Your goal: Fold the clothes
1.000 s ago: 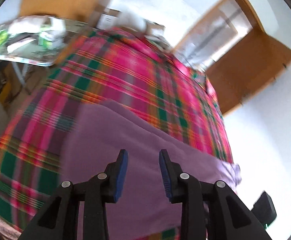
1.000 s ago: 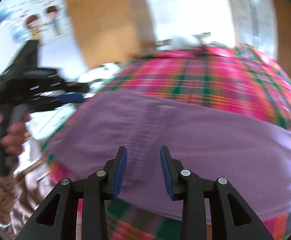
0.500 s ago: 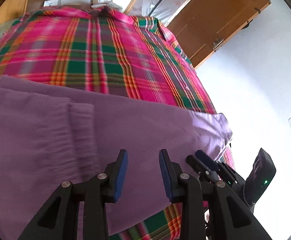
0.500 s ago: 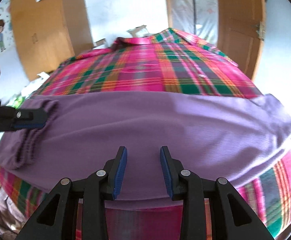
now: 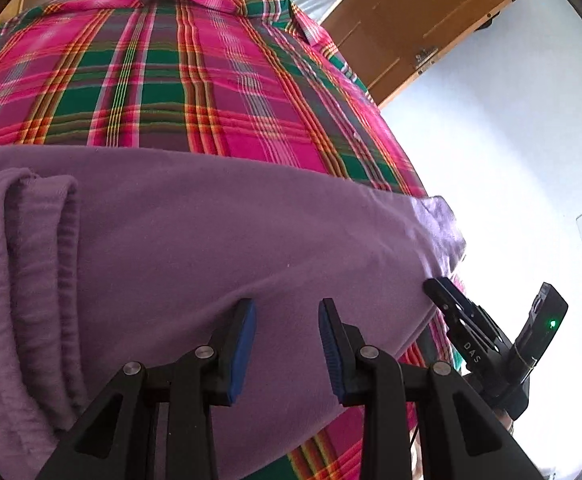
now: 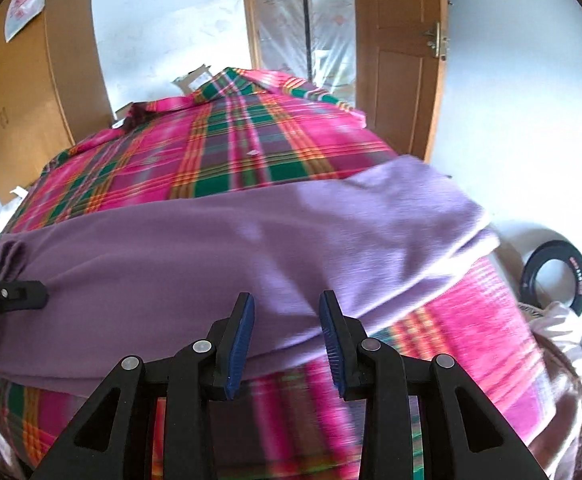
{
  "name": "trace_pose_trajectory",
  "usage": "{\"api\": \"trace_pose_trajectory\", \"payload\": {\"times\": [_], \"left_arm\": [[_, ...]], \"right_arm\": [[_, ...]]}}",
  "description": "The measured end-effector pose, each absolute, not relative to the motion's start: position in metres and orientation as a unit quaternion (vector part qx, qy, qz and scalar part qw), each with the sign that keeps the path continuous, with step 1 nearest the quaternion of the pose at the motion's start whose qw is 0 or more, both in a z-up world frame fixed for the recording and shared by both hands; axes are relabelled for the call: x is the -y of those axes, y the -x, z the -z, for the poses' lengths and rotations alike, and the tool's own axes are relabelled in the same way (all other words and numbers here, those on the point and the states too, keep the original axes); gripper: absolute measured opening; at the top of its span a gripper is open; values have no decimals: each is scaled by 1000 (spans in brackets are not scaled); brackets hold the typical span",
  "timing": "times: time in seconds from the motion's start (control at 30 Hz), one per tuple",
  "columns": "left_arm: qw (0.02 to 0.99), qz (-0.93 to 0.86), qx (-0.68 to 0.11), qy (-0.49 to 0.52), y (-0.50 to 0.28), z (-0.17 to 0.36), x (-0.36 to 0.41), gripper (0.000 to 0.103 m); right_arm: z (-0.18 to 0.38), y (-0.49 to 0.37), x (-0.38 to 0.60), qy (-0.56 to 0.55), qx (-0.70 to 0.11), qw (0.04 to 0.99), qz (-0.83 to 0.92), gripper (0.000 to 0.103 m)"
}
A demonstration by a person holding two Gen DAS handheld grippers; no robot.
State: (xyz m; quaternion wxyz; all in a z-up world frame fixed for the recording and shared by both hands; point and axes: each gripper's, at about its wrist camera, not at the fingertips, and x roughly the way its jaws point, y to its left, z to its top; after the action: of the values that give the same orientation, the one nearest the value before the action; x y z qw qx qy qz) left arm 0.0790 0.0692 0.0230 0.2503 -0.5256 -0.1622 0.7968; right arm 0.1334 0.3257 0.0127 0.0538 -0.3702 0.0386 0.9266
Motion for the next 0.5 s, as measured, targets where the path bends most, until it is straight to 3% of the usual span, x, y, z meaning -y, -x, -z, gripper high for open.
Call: {"api": "trace_pose_trajectory", "payload": {"times": [0.37,0.5], "left_arm": [[248,-799,166,521,-71,-23,-88,37],[250,-802,160,518,-70,-23,-98,37]], "right_arm": [[-15,-139,-399,359,-92,142,-918,41],[-14,-140,-427,355,-163,131,-911,44]]}}
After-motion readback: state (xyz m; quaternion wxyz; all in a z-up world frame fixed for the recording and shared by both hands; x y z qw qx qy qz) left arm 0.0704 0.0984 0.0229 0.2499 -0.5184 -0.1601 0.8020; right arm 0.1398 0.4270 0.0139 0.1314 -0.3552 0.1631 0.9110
